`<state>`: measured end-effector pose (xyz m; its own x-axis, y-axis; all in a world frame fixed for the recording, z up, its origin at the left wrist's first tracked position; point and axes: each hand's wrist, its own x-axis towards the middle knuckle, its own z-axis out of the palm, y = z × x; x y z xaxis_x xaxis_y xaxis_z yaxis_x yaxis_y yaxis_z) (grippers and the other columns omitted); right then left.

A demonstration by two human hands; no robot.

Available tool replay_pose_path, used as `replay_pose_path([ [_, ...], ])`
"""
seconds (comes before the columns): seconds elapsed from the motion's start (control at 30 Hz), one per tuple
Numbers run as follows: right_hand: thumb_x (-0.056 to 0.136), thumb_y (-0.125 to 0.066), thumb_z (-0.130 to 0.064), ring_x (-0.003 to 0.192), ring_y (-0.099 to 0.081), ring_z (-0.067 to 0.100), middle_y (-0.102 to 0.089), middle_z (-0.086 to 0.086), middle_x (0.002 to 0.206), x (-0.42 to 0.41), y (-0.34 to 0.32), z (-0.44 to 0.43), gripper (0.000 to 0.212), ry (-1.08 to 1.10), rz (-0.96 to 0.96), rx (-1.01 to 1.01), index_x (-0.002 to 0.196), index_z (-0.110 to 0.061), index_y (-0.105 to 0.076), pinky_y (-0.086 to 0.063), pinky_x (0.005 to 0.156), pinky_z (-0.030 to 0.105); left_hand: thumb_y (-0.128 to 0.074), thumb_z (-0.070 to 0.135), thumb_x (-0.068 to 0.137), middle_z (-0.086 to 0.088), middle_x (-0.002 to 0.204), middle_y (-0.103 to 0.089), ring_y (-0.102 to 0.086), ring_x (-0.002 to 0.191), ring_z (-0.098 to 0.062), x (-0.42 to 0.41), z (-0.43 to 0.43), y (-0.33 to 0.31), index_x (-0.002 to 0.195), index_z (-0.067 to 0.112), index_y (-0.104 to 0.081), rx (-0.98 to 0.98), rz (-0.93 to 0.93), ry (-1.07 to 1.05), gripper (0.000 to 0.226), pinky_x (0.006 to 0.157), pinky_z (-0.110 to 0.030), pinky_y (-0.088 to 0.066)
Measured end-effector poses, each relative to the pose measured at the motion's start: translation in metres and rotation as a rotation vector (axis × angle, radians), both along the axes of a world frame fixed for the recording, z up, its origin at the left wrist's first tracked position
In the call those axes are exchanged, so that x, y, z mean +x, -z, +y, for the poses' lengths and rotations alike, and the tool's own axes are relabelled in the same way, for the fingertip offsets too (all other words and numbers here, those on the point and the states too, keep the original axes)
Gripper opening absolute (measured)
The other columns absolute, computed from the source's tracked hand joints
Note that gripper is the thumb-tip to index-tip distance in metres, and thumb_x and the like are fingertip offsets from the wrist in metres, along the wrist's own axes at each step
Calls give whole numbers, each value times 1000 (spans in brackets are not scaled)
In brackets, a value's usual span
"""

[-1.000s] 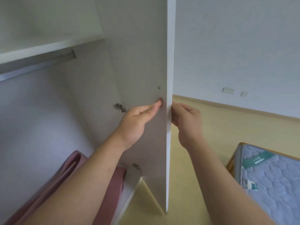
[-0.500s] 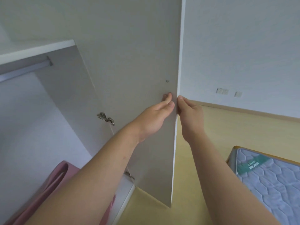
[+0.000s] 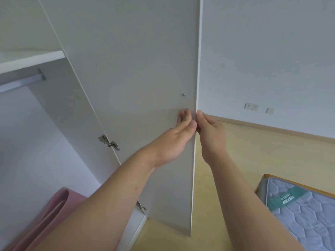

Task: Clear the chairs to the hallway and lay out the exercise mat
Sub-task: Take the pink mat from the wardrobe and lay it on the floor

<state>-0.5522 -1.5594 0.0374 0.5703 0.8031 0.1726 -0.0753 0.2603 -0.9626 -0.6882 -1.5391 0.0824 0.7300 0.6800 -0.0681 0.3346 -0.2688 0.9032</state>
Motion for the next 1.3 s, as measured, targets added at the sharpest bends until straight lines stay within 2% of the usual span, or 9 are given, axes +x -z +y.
replay_pose_path([
  [0.17,100,-53,-38,112,-65,41,-75,18,107,2,3,2,34,-20,-7,46,100,-18,-81,-48,103,58,-31,56,105,27,165,4,-3,140,21,0,3,5,160,40,-10,-20,-46,-22,61,106,-8,-9],
  [0.3,96,-55,-44,113,-47,53,-72,26,97,1,4,2,58,4,-38,40,92,13,-62,-55,86,53,-35,53,105,26,166,-4,-8,139,22,-4,2,9,161,36,-17,-46,-108,-36,61,96,6,-13],
  [0.33,95,-55,-46,92,-28,14,-63,15,77,-1,3,0,58,23,-60,39,79,10,-56,-51,70,38,-37,52,105,25,165,-9,-12,139,21,-7,2,9,160,35,-21,-51,-141,-47,60,95,9,-15],
  [0.37,95,-55,-47,61,-41,21,-44,10,67,-5,3,-2,58,54,-91,23,69,3,-47,-37,60,29,-40,50,105,25,165,-16,-16,141,20,-12,1,10,159,33,-26,-55,-184,-62,58,100,8,-17],
  [0.43,95,-54,-49,61,-32,15,-35,6,66,-10,7,-7,59,134,-126,-34,66,0,-40,-26,55,27,-45,46,104,19,163,-28,-25,144,12,-18,4,14,157,27,-33,-70,-279,-91,57,118,-10,-19],
  [0.7,83,-51,-28,64,-26,26,-34,15,71,-76,71,-54,33,421,248,-410,69,1,-48,-24,56,33,-59,61,82,4,145,-59,-51,135,-1,-97,-19,55,140,15,-58,-153,-440,-360,74,121,-29,-30],
  [0.87,91,-65,-28,84,-73,24,-75,-8,77,-141,96,-65,29,217,260,-442,65,-17,-73,-57,92,42,-72,57,68,-1,126,-72,-65,122,-10,-160,-44,92,121,17,-73,-174,-524,-700,66,115,-38,-42],
  [1.07,84,-65,-26,111,-56,43,-68,18,103,-236,91,-62,26,-122,177,-401,105,-13,-58,-44,98,64,-69,43,81,8,109,-78,-71,108,-7,-244,-74,137,103,34,-79,-159,-569,-1014,26,97,-29,-56],
  [1.3,82,-66,-27,109,-59,44,-67,23,104,-326,103,-59,31,-407,78,-468,100,-3,-61,-47,97,62,-66,43,88,14,96,-78,-72,96,-2,-334,-93,169,99,25,-80,-141,-502,-1335,25,89,-27,-52],
])
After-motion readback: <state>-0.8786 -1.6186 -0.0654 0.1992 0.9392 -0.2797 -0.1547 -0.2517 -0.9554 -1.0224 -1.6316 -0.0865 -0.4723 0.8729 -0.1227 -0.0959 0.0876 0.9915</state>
